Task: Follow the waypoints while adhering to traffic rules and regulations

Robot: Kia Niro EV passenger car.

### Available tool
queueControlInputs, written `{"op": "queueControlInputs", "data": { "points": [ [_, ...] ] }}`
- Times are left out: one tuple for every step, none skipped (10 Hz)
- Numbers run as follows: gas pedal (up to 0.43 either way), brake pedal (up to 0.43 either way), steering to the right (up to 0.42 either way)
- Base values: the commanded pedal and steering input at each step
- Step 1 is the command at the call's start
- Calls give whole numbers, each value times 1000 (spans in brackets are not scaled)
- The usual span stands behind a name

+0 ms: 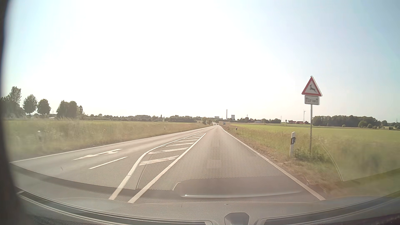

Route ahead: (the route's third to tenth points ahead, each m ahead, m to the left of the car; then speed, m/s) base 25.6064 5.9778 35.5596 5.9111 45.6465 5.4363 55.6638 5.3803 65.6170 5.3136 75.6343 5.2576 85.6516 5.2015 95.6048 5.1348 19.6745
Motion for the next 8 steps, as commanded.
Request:
{"op": "queueControlInputs", "data": {
  "points": [
    [177,6,4],
    [177,6,4],
    [177,6,4],
    [177,6,4],
    [177,6,4],
    [177,6,4],
    [177,6,4],
    [177,6,4]
  ]
}}
